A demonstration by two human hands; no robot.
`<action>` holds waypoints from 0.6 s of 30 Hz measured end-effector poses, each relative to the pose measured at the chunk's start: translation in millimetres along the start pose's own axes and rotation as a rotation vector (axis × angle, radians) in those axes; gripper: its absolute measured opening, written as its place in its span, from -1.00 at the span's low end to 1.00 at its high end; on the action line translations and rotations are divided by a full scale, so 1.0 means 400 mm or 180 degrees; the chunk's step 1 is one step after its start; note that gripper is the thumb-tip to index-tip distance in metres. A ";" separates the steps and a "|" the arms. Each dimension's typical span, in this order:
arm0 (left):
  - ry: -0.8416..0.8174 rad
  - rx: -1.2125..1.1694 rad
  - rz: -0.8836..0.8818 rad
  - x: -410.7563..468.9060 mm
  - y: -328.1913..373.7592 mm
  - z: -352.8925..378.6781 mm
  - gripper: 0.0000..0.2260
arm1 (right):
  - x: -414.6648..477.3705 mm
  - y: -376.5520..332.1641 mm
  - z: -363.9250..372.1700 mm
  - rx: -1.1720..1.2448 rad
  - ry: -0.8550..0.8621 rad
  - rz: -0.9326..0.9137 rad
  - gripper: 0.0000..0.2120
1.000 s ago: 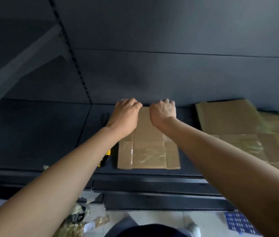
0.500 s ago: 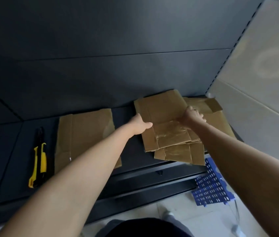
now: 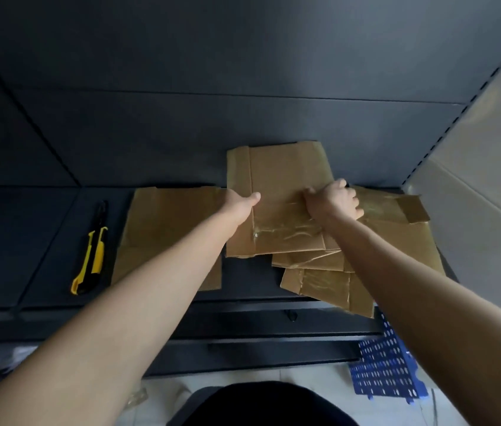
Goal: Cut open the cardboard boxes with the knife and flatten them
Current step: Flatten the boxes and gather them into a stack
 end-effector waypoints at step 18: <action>0.0409 0.1586 -0.0985 0.129 -0.428 -0.350 -0.38 | -0.227 -0.168 0.472 -0.0031 -0.1422 0.0229 -0.35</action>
Point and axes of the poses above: each hand's wrist, its own x-axis towards the middle knuckle, its own z-axis out of the palm, y = z × x, the point moved 1 cm from there along x, towards the middle knuckle, and after that the axes turned 13 degrees about x, right-handed, at the moved point
